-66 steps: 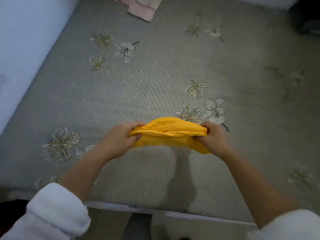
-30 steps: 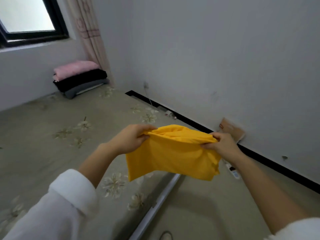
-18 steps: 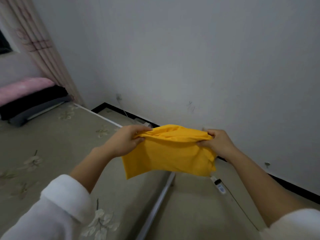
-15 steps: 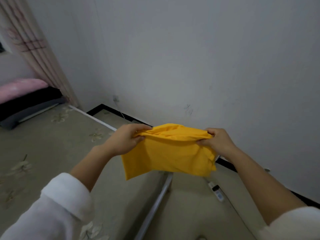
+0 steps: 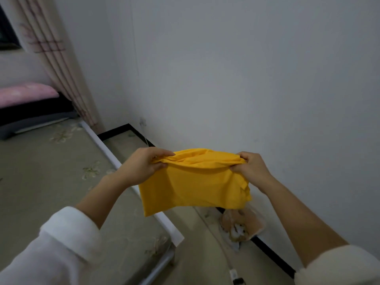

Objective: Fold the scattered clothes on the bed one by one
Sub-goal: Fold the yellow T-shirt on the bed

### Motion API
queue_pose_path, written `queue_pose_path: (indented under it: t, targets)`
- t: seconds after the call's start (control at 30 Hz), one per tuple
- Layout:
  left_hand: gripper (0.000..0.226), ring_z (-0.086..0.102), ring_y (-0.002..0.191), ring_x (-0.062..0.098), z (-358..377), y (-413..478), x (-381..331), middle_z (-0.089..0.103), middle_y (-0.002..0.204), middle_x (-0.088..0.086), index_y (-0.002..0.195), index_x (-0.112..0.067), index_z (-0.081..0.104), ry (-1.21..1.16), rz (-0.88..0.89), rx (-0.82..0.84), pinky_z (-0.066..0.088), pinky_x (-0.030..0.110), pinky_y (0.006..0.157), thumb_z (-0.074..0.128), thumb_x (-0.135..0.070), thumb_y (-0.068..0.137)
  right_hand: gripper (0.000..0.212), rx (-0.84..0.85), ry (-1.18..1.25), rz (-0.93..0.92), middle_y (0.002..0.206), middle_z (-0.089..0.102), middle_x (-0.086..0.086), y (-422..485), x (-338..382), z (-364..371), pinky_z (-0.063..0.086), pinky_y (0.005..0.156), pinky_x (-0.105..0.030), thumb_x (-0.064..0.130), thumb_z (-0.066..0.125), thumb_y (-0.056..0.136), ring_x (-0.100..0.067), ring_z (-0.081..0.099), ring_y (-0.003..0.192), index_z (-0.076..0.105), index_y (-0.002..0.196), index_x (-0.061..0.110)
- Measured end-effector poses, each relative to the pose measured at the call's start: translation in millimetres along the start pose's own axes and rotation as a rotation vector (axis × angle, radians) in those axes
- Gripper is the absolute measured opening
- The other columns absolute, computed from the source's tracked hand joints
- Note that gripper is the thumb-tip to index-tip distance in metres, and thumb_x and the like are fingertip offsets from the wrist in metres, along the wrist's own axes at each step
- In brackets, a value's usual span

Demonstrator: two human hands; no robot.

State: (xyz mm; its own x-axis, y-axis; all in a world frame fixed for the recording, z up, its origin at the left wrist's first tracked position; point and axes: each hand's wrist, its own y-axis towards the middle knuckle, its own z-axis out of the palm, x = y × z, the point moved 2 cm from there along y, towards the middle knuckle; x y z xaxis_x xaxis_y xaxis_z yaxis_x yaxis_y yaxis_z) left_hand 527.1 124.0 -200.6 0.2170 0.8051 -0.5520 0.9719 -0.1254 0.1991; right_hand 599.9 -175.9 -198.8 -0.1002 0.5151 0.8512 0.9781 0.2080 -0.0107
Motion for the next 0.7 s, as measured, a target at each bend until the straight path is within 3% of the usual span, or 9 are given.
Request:
queue_pose_path:
  t: [0.17, 0.33, 0.43, 0.53, 0.7]
  targets:
    - [0.036, 0.058, 0.110, 0.015, 3.8, 60.4, 26.5, 0.063, 0.122, -0.003, 0.124, -0.025, 0.062, 0.029, -0.090, -0.034, 0.045, 0.029, 0.091, 0.066, -0.020, 0.089, 0.016, 0.100, 0.036, -0.043, 0.078, 0.065, -0.003, 91.1, -11.4, 2.4, 0.044, 0.058, -0.016, -0.005, 0.069, 0.076, -0.008, 0.057, 0.069, 0.069, 0.081, 0.011]
    - [0.035, 0.054, 0.101, 0.007, -1.7, 129.4, 73.5, 0.058, 0.110, -0.015, 0.122, -0.028, 0.062, 0.004, -0.159, -0.090, 0.040, 0.019, 0.082, 0.066, -0.020, 0.088, 0.018, 0.196, 0.031, -0.071, 0.080, 0.067, -0.003, 201.3, -14.8, 23.5, 0.046, 0.058, -0.012, -0.004, 0.071, 0.075, -0.008, 0.060, 0.071, 0.070, 0.082, 0.012]
    - [0.033, 0.055, 0.098, 0.010, -9.3, 169.3, 107.2, 0.060, 0.107, -0.012, 0.119, -0.029, 0.063, -0.025, -0.231, -0.133, 0.041, 0.023, 0.079, 0.067, -0.020, 0.087, 0.017, 0.248, 0.014, -0.110, 0.078, 0.066, -0.002, 266.0, -4.5, 39.2, 0.044, 0.056, -0.008, -0.006, 0.071, 0.075, -0.007, 0.059, 0.069, 0.069, 0.083, 0.009]
    - [0.032, 0.057, 0.098, 0.012, -19.7, 204.4, 138.4, 0.062, 0.108, -0.008, 0.117, -0.032, 0.062, -0.030, -0.297, -0.154, 0.043, 0.024, 0.079, 0.068, -0.022, 0.086, 0.017, 0.294, 0.002, -0.153, 0.079, 0.067, -0.003, 325.8, 10.2, 55.5, 0.045, 0.058, -0.010, -0.005, 0.071, 0.075, -0.008, 0.060, 0.071, 0.069, 0.082, 0.010]
    - [0.030, 0.057, 0.090, 0.008, -43.2, 253.3, 185.9, 0.064, 0.101, -0.007, 0.109, -0.037, 0.060, -0.018, -0.375, -0.215, 0.040, 0.013, 0.071, 0.070, -0.021, 0.085, 0.020, 0.337, -0.023, -0.219, 0.081, 0.069, -0.004, 419.2, 33.1, 90.6, 0.047, 0.066, -0.023, -0.003, 0.073, 0.073, -0.013, 0.061, 0.076, 0.069, 0.079, 0.015]
